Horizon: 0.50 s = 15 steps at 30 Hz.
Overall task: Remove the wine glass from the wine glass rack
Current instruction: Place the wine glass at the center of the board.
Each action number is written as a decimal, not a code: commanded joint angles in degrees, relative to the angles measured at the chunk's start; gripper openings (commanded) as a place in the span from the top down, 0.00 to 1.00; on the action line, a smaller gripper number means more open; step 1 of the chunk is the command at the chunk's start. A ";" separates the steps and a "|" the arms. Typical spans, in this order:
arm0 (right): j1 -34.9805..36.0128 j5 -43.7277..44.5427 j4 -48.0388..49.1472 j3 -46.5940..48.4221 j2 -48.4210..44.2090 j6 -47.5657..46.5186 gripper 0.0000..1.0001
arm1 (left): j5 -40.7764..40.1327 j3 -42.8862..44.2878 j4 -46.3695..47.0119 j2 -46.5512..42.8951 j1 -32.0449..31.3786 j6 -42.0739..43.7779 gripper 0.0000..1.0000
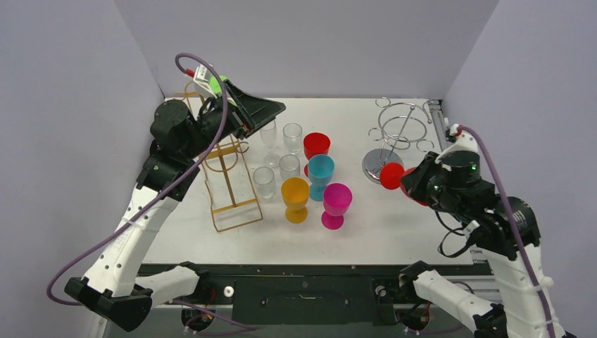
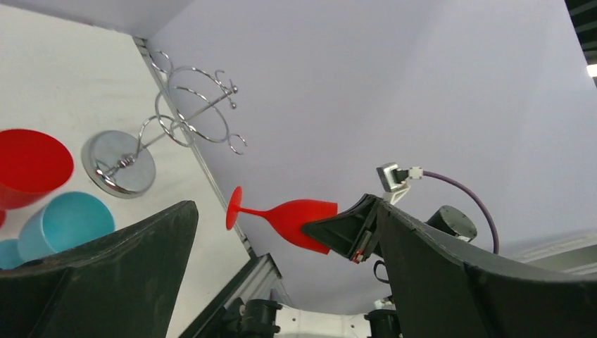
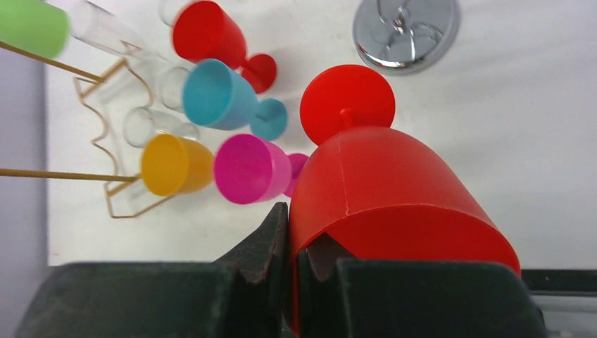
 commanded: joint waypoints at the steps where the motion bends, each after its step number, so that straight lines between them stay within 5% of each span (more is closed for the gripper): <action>1: -0.68 1.39 1.63 -6.50 3.14 -1.37 1.00 | -3.88 6.48 -8.93 -1.05 0.36 12.04 0.04; 15: -0.55 -1.70 12.88 -12.80 20.44 -4.64 1.00 | -26.63 22.93 -30.70 4.28 1.63 29.72 0.04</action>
